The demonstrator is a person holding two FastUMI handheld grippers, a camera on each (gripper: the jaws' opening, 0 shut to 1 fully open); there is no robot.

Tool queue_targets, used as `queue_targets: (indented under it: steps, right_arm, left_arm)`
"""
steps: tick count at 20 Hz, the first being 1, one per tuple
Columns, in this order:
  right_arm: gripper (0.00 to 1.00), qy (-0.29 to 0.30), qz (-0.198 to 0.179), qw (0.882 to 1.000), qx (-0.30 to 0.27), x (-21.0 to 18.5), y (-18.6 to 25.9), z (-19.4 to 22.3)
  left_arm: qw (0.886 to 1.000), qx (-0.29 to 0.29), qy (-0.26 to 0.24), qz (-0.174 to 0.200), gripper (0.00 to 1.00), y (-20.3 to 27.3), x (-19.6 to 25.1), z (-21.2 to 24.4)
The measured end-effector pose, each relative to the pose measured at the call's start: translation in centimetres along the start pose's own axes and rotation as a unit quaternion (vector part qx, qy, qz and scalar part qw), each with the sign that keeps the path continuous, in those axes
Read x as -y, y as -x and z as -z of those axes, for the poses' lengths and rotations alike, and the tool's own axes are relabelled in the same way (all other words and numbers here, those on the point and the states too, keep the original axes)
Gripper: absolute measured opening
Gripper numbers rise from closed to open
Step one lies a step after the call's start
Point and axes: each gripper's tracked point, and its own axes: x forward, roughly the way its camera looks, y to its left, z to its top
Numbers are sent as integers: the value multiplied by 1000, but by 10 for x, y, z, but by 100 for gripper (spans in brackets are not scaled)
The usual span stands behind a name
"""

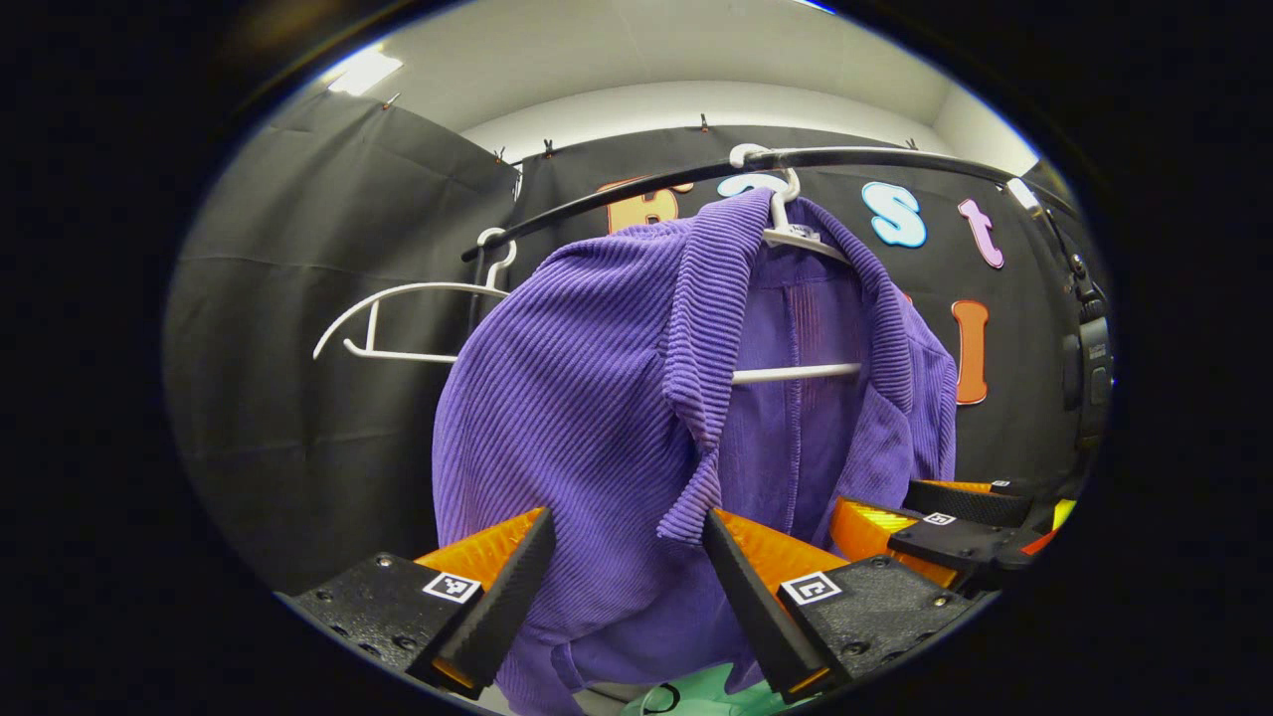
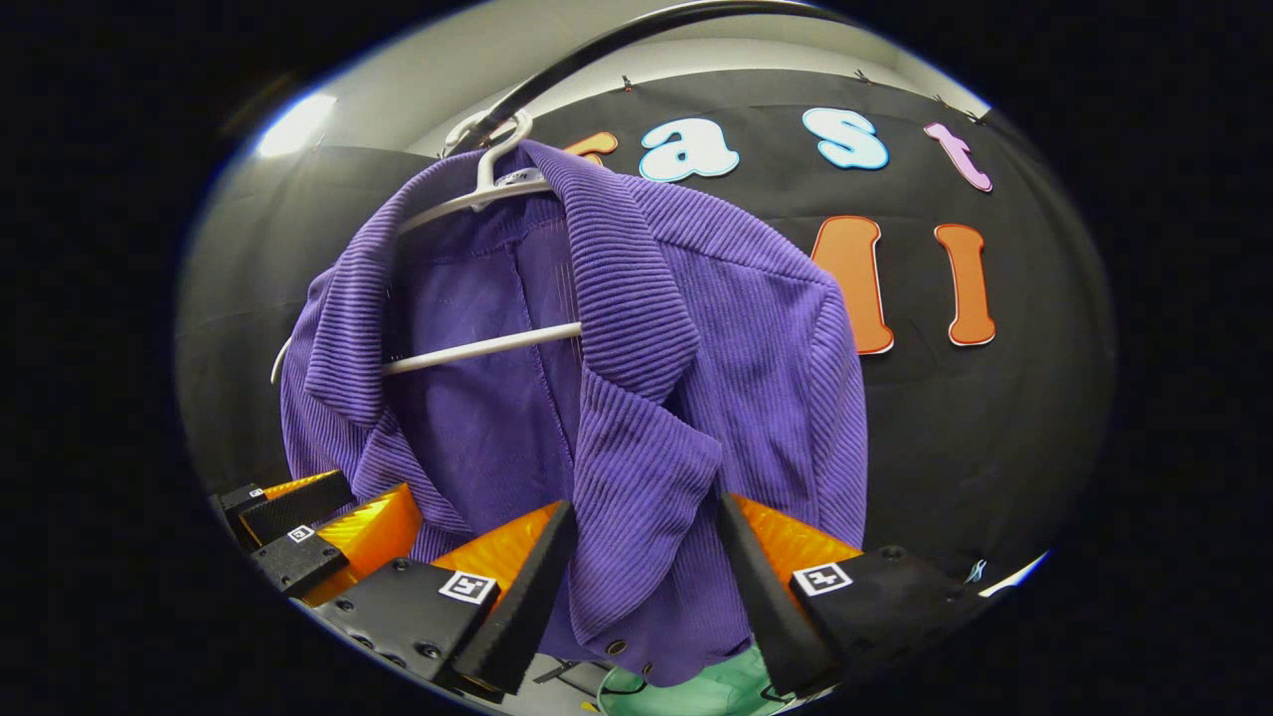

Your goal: Grasp the clothes on the hanger with both hands and then place them into the laundry hamper below.

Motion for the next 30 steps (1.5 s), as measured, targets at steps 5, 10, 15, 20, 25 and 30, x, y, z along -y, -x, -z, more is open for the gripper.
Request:
queue_targets:
  steps: [5,10,15,20,25,30]
  right_arm:
    - [35,3,-24,1000,-5,-1,-4,-5]
    - [10,-40,-70,996,-37,8,6,-11]
    - [10,-75,-86,993,-39,40,11,-45]
    - [10,-146,-118,981,-47,70,8,-80]
    - [10,-183,-133,971,-75,89,-11,-92]
    - [10,-197,-137,967,-84,94,-17,-92]
  left_arm:
    - [1000,-5,-5,12,39,-17,1,5]
    - [998,-50,38,20,0,-4,-13,14]
    - [1000,10,-7,15,0,20,-47,-38]
    - [999,2,19,34,0,39,-57,-59]
    - [993,-16,42,105,0,60,-13,-54]
    - [983,-9,40,179,69,57,45,-48]
